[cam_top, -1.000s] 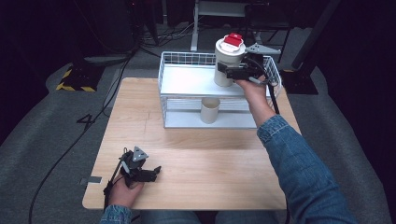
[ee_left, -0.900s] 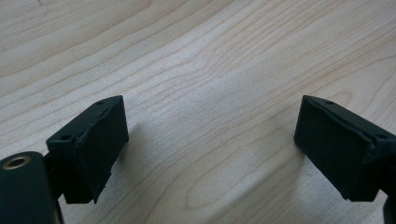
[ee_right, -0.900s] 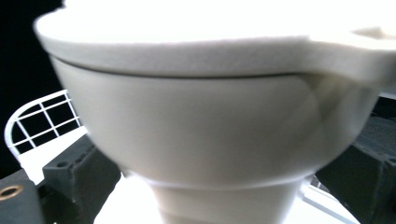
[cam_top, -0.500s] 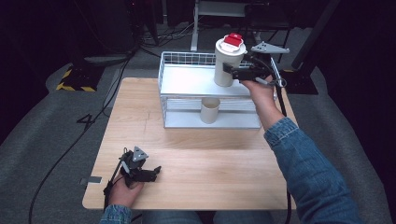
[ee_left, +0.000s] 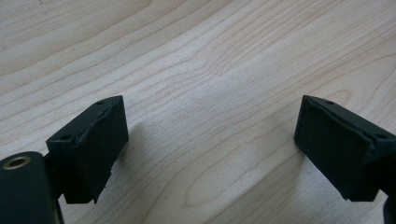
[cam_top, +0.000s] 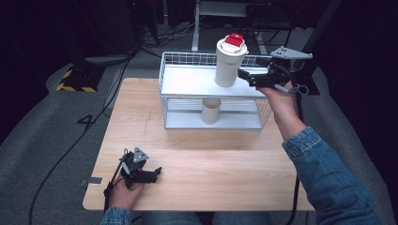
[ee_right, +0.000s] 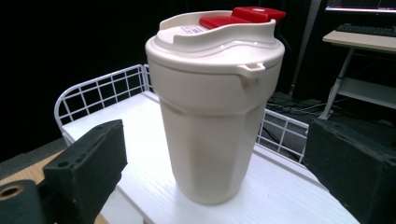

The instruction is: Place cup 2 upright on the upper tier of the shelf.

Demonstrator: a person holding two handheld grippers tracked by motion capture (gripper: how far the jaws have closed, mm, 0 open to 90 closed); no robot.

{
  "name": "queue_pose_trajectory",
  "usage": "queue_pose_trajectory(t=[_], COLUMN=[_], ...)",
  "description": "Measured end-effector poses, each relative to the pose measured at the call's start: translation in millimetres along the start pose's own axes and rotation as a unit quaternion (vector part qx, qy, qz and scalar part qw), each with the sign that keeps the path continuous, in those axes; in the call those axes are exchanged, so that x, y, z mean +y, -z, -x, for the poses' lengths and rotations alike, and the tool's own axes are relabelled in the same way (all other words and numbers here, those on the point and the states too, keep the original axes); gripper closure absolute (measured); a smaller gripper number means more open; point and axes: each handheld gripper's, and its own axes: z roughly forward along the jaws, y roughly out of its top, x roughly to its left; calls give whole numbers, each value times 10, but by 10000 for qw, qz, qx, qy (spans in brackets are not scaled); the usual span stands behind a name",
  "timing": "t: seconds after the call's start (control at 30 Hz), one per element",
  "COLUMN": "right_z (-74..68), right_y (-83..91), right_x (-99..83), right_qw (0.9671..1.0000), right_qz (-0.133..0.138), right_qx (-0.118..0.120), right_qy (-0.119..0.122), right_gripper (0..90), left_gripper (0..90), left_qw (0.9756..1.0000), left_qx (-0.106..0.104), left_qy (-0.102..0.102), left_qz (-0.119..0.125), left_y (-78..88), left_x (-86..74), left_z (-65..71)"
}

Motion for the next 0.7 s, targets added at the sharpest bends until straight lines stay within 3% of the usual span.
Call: queue_pose_trajectory(t=[0.5, 0.7], right_z=[70, 106], right_y=[569, 743], right_x=[-229, -385], right_qw=[10000, 9997], right_qz=[-35, -204], right_qx=[-21, -18], right_qy=[90, 111], right_gripper=[65, 156], left_gripper=[103, 103], left_qw=[10000, 10000], left_qx=[-24, -26], left_qy=[-24, -49], left_qz=[-1, -16], left_y=[-8, -12], left_x=[9, 18], left_z=[-8, -16])
